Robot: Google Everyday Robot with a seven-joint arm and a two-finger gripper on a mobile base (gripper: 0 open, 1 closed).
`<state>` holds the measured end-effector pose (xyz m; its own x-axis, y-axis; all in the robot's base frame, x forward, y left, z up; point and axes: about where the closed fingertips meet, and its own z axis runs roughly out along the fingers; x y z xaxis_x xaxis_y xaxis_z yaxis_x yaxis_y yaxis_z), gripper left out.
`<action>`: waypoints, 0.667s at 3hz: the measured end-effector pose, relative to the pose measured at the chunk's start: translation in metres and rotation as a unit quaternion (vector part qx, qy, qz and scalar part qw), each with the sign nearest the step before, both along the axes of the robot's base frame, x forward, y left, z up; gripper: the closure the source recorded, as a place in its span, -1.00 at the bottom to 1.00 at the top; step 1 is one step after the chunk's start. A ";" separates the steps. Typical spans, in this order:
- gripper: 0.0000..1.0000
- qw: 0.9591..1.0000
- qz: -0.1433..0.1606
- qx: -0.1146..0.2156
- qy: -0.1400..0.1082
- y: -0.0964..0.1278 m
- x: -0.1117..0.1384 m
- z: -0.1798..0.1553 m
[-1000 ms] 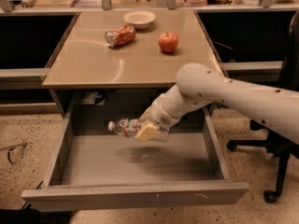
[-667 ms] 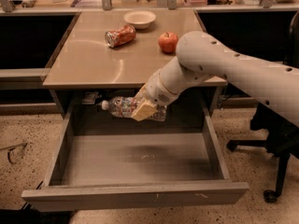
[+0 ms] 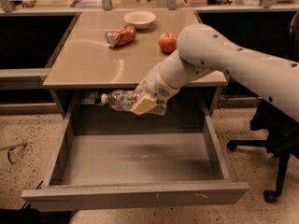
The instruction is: Pick water bottle from top drawer and place on counter
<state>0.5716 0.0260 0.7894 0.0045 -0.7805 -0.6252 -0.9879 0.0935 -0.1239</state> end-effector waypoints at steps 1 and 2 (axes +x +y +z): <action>1.00 0.998 -0.030 -0.006 -0.052 -0.006 0.025 0.042; 1.00 0.995 -0.066 -0.024 -0.068 -0.019 0.065 0.061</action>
Offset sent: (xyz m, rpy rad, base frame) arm 0.1338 -0.0486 0.0921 -0.0963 -0.1741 -0.2518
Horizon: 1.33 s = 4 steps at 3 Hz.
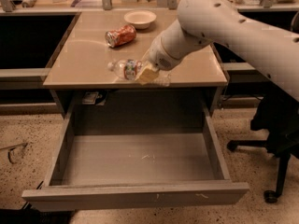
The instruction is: Pick water bottle from top drawer and place on counter
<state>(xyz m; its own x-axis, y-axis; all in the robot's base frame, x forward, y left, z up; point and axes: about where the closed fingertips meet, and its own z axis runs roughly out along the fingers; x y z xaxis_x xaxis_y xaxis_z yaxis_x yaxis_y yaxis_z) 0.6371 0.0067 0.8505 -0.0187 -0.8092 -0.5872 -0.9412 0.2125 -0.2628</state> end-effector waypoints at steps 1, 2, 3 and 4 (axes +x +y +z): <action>1.00 0.999 -0.040 -0.008 0.008 -0.023 0.052 -0.001; 1.00 0.998 -0.060 -0.011 0.002 -0.036 0.093 -0.015; 1.00 0.998 -0.063 -0.009 0.001 -0.037 0.097 -0.015; 0.68 0.998 -0.063 -0.009 0.001 -0.037 0.097 -0.015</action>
Offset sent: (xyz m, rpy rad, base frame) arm 0.1447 -0.0550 -0.0255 -0.0241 -0.0311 -0.1769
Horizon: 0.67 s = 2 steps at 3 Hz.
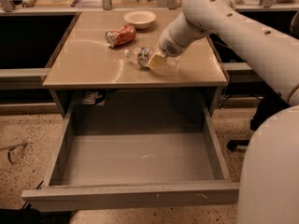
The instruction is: Pick water bottle from top drawer and place on counter
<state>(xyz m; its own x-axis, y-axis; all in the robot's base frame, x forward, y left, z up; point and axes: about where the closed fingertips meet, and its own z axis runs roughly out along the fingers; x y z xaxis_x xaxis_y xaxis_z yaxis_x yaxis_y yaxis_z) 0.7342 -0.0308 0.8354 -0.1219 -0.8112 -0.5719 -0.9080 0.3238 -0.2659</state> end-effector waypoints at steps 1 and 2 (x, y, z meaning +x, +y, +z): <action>0.21 1.000 0.000 0.000 0.000 0.000 0.000 0.000; -0.25 1.000 0.000 0.000 0.000 0.000 0.000 0.000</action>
Offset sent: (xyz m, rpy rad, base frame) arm 0.0000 0.0000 0.0000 0.0000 0.0000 0.0000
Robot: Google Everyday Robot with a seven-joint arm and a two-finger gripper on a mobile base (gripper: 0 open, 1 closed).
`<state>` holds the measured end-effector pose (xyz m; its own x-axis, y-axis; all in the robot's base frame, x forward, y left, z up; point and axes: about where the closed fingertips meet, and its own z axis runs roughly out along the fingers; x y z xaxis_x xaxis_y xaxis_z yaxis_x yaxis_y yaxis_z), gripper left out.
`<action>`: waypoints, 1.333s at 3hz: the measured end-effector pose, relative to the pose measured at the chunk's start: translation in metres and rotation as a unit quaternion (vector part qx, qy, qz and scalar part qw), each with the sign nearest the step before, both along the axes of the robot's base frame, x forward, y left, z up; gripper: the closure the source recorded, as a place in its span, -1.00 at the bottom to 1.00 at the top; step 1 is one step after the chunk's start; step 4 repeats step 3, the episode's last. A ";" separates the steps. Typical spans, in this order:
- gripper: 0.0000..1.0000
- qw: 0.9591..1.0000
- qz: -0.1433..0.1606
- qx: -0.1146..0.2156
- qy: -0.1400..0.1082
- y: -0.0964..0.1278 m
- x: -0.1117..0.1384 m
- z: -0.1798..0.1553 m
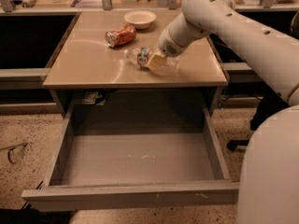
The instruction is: Pick water bottle from top drawer and place on counter
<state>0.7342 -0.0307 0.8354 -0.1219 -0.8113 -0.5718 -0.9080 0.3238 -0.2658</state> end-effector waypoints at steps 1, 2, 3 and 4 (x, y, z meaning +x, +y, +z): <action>-0.72 1.000 0.000 0.000 0.000 0.000 0.000 0.000; -1.00 1.000 0.000 0.000 0.000 0.000 0.000 0.000; -1.00 1.000 0.000 0.000 0.000 0.000 0.000 0.000; -1.00 1.000 0.000 0.000 0.000 0.000 0.000 0.000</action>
Offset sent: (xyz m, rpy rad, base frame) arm 0.0000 0.0000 0.0000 0.0000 0.0000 0.0000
